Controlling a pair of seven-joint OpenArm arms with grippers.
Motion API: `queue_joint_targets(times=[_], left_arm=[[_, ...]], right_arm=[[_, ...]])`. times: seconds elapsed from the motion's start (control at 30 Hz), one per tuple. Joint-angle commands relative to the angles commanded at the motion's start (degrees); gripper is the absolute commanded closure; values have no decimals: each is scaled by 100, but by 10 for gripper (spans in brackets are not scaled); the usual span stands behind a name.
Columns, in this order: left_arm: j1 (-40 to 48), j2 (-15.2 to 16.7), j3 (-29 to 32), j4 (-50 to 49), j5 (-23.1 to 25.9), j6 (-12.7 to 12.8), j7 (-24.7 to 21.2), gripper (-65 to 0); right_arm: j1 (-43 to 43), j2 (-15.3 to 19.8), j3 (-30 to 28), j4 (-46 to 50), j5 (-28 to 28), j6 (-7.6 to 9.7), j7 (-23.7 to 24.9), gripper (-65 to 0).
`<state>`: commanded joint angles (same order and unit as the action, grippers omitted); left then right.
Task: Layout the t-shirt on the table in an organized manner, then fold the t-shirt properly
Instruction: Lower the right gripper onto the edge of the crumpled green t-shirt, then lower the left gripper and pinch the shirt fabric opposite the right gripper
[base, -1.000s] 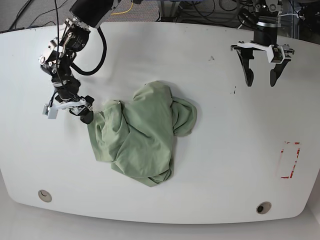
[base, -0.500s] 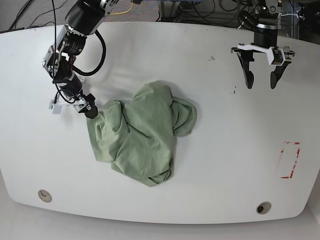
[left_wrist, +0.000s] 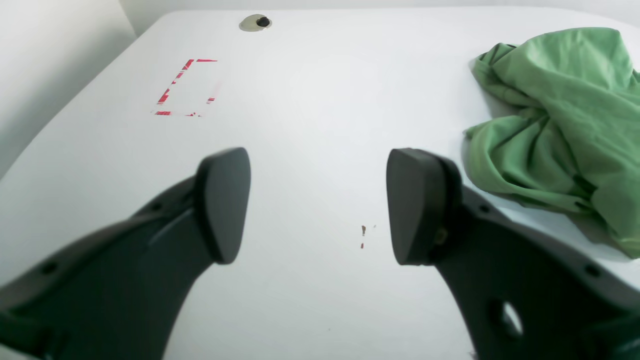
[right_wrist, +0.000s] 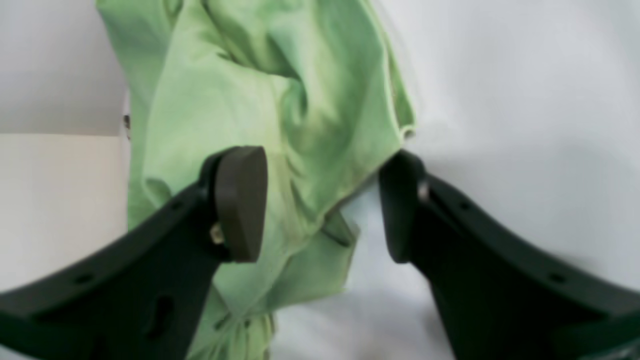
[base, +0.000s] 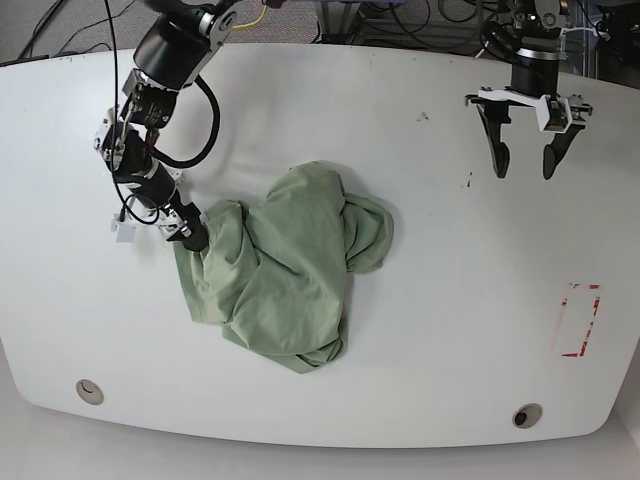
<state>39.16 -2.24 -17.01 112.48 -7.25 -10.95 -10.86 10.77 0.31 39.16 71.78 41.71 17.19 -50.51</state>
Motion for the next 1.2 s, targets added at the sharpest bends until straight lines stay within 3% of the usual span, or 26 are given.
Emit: queue_joint_targets(times=[0.1, 0.37, 0.63, 0.87, 1.03, 1.2], left_arm=[[0, 0, 0, 0, 0, 0, 0, -407], [0, 9, 9, 0, 0, 0, 0, -407], [-149, 9, 26, -9, -26, 0, 237, -407], [-835, 44, 202, -9, -44, 0, 1310, -410], [-1486, 53, 589, -26, -62, 0, 2171, -411], [-2312, 211, 818, -316, -598, 0, 3209, -411]], right_arm=[[44, 0, 0, -62, 0, 0, 18, -317], [114, 18, -18, -53, 0, 9, 18, 0], [0, 149, -18, 589, 0, 9, 0, 0], [-308, 158, -53, 1582, 9, 9, -18, 0], [-519, 255, -378, 2119, 9, 9, -18, 0], [-712, 255, -615, 2699, 9, 9, -18, 0]])
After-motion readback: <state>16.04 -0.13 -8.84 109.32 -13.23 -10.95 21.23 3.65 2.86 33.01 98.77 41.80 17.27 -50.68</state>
